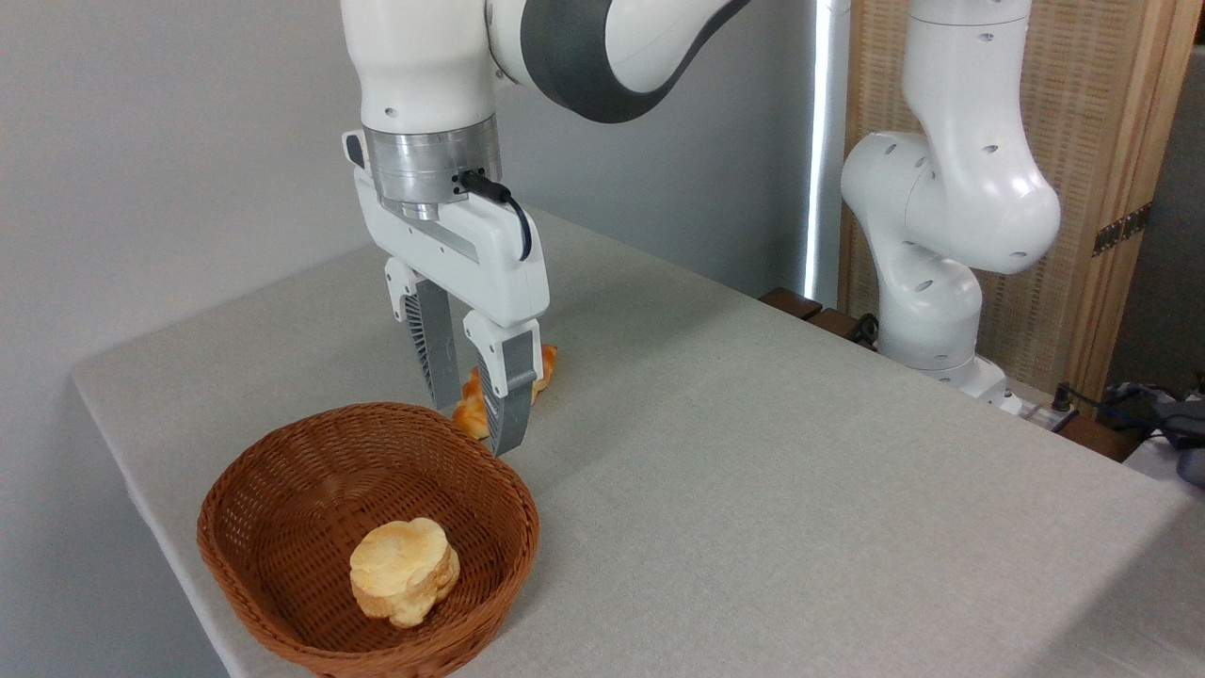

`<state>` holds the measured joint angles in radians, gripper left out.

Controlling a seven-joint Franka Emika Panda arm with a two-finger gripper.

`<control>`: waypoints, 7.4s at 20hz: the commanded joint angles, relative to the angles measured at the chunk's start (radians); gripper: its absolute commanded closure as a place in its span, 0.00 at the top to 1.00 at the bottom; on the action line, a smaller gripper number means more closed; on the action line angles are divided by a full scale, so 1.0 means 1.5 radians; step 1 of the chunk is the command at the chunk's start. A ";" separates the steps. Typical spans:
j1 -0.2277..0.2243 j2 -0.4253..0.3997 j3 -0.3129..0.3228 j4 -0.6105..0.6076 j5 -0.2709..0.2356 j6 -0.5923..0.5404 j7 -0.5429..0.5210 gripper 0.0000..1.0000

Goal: Put bread into the basket

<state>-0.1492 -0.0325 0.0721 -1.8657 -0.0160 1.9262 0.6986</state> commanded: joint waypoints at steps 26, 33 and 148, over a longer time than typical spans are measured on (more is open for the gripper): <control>0.006 -0.002 -0.004 0.015 -0.025 -0.079 -0.005 1.00; -0.038 0.003 -0.012 -0.001 -0.033 -0.069 -0.092 1.00; -0.159 0.153 0.088 0.015 -0.022 0.352 -0.154 1.00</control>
<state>-0.3768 0.1991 0.1917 -1.8470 -0.0544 2.4428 0.4641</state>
